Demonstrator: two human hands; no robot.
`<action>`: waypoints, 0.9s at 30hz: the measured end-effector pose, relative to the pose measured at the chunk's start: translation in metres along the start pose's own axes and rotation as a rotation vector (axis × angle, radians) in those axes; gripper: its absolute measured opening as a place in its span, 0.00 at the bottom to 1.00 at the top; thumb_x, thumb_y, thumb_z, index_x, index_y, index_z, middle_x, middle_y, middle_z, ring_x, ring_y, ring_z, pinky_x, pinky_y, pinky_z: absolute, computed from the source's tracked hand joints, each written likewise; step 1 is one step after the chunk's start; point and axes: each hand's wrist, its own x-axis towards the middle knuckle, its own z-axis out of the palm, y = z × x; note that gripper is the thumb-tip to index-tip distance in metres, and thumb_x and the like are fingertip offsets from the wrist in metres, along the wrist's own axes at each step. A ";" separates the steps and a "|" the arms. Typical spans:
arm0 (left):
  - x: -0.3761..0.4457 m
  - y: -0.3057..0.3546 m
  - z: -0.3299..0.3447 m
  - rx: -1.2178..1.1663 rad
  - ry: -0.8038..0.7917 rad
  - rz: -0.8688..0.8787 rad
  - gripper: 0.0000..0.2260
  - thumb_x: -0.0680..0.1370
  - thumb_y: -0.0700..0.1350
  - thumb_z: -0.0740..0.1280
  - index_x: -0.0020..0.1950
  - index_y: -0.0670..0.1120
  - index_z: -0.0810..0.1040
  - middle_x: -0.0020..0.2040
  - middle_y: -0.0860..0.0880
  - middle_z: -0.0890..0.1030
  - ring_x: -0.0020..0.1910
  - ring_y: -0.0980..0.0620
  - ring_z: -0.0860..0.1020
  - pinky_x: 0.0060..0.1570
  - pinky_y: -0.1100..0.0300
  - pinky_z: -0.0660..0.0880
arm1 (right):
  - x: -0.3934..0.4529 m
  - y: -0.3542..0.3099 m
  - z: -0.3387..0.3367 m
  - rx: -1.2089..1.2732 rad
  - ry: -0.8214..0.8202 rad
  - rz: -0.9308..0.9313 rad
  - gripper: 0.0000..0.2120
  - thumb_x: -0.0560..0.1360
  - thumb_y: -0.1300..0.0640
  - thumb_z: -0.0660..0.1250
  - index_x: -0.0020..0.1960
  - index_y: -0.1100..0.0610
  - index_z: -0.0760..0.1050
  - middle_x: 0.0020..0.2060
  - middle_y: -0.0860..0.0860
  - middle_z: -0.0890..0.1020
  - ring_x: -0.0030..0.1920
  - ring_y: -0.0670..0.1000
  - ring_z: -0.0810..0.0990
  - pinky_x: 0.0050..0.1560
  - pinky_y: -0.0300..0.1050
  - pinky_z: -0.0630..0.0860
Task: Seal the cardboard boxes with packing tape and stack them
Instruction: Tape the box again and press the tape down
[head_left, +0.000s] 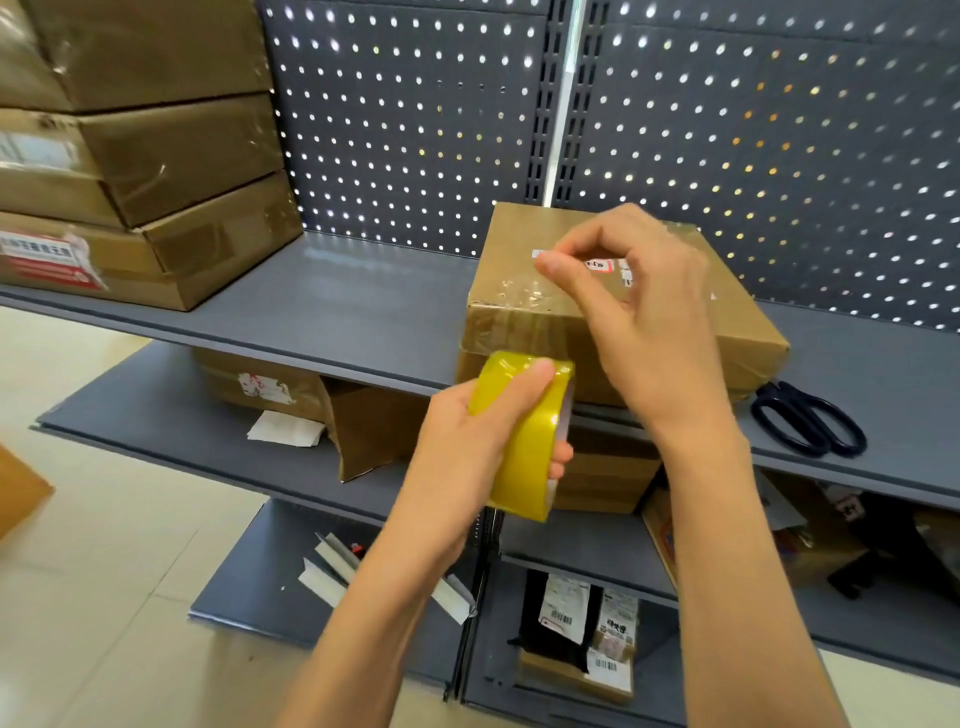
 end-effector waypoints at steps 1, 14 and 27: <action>0.001 0.000 0.001 -0.018 0.013 -0.010 0.12 0.73 0.52 0.66 0.41 0.42 0.78 0.28 0.46 0.81 0.26 0.53 0.80 0.30 0.62 0.78 | 0.003 0.003 0.004 -0.017 0.016 0.001 0.07 0.76 0.57 0.67 0.42 0.60 0.78 0.40 0.49 0.79 0.42 0.44 0.76 0.45 0.38 0.72; 0.016 0.004 -0.013 -0.100 0.016 -0.004 0.12 0.71 0.48 0.68 0.50 0.41 0.79 0.35 0.45 0.85 0.33 0.54 0.83 0.34 0.62 0.80 | 0.037 0.042 0.034 -0.274 -0.148 0.245 0.08 0.72 0.48 0.72 0.43 0.52 0.84 0.44 0.49 0.83 0.46 0.51 0.80 0.49 0.55 0.76; 0.024 0.000 -0.015 -0.064 -0.020 -0.001 0.15 0.69 0.50 0.69 0.50 0.41 0.79 0.36 0.45 0.84 0.33 0.51 0.83 0.39 0.56 0.81 | 0.025 0.026 0.024 -0.037 -0.277 0.180 0.26 0.81 0.44 0.52 0.59 0.63 0.78 0.59 0.55 0.81 0.61 0.52 0.76 0.61 0.44 0.71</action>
